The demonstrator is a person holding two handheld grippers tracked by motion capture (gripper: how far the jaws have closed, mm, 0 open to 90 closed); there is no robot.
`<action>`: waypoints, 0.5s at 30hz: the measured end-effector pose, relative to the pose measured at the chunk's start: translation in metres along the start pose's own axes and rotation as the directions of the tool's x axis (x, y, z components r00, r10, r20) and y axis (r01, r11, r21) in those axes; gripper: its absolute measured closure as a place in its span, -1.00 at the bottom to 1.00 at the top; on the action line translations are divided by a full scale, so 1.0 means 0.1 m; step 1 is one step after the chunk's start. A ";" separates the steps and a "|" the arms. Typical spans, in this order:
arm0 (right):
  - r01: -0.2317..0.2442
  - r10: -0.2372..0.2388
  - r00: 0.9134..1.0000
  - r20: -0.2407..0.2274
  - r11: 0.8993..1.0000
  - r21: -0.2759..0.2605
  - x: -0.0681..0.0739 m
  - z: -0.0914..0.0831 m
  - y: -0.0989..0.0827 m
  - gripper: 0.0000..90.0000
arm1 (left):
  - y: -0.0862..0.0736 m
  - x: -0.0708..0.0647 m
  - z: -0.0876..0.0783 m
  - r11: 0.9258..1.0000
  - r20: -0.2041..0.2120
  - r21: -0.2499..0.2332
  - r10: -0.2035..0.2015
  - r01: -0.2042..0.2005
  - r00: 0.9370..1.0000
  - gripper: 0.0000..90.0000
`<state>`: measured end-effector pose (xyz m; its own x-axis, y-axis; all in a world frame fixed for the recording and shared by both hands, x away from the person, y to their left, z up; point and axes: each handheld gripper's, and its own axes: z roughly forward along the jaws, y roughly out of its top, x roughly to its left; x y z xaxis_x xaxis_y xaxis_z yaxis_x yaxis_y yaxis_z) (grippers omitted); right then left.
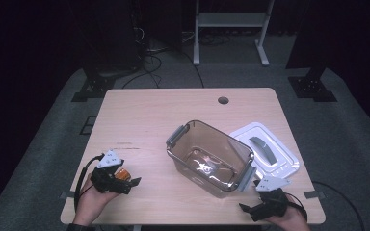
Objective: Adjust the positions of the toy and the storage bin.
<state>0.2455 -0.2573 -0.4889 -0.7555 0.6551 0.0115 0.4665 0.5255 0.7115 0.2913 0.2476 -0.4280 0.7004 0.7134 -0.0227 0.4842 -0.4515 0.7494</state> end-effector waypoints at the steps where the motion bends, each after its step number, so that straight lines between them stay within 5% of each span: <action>1: 0.000 0.000 1.000 0.000 1.000 0.000 0.00 0.00 0.00 -1.00 | -0.01 0.02 0.00 1.000 -0.003 0.000 -0.002 0.002 1.000 -0.90; 15: -0.001 0.001 1.000 0.001 1.000 0.000 0.00 0.00 0.00 -1.00 | -0.15 0.17 -0.06 0.999 -0.035 0.006 -0.038 0.038 0.999 -0.90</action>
<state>0.2453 -0.2575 -0.4889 -0.7544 0.6563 0.0114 0.4674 0.5249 0.7113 0.2931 0.2701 -0.4358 0.6627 0.7484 -0.0283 0.5140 -0.4270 0.7440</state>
